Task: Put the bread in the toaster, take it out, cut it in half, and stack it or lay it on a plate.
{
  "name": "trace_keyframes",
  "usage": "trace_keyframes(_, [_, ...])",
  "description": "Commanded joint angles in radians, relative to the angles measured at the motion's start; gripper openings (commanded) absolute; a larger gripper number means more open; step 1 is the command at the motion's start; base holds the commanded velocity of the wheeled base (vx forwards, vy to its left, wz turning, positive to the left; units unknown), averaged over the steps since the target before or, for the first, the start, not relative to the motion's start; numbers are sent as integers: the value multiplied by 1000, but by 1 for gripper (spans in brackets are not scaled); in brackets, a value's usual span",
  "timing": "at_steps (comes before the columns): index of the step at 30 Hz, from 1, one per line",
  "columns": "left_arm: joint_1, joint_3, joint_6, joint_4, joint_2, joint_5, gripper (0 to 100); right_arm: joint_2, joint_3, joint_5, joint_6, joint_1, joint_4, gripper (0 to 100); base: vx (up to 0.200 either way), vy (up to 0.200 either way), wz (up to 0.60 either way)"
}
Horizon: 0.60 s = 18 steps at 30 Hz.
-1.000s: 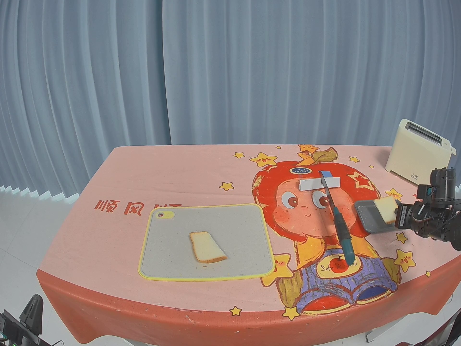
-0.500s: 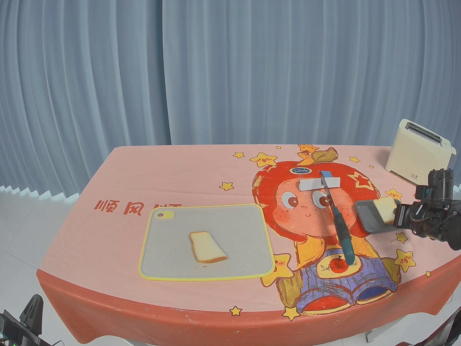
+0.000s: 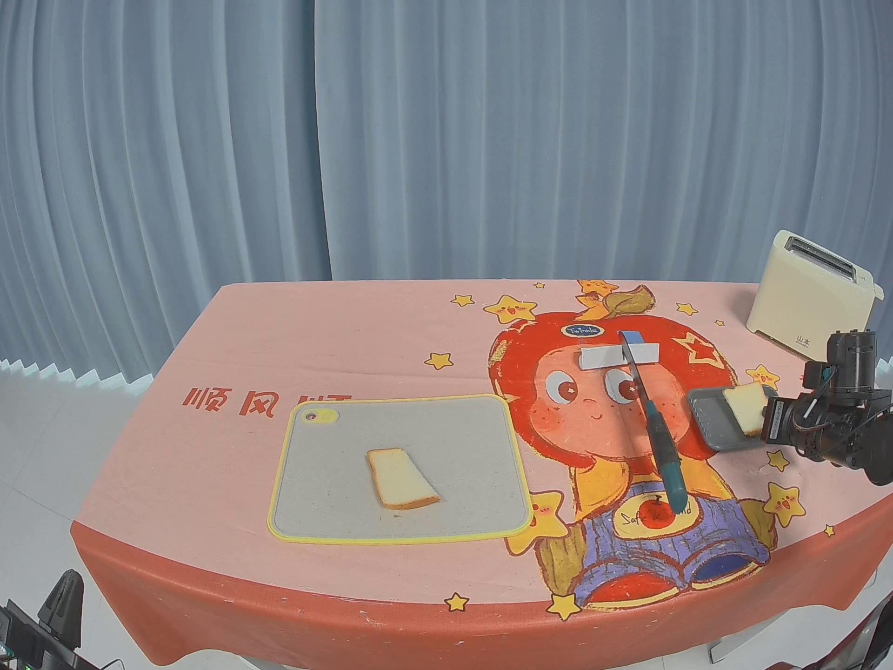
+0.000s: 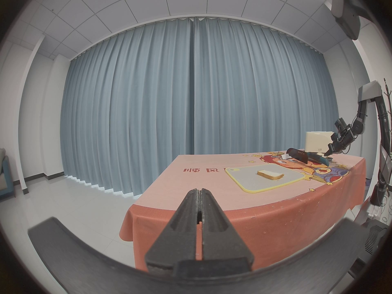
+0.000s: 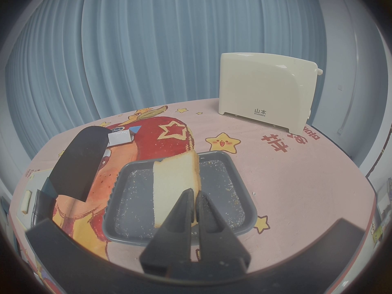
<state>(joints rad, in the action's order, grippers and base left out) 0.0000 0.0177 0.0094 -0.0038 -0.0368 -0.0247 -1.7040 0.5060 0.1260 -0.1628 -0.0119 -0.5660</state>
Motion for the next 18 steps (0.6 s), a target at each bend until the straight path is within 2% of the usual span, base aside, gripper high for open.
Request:
trace_keyframes(1, [0, -18, 0, -1, -2, 0, 0, -2, -1, 0, 0, 1, 0, 0, 0, 0, 0])
trace_keyframes(18, [0, -18, 0, -1, -2, 0, 0, 3, -4, 0, 0, 6, 1, 0, 0, 0, 0])
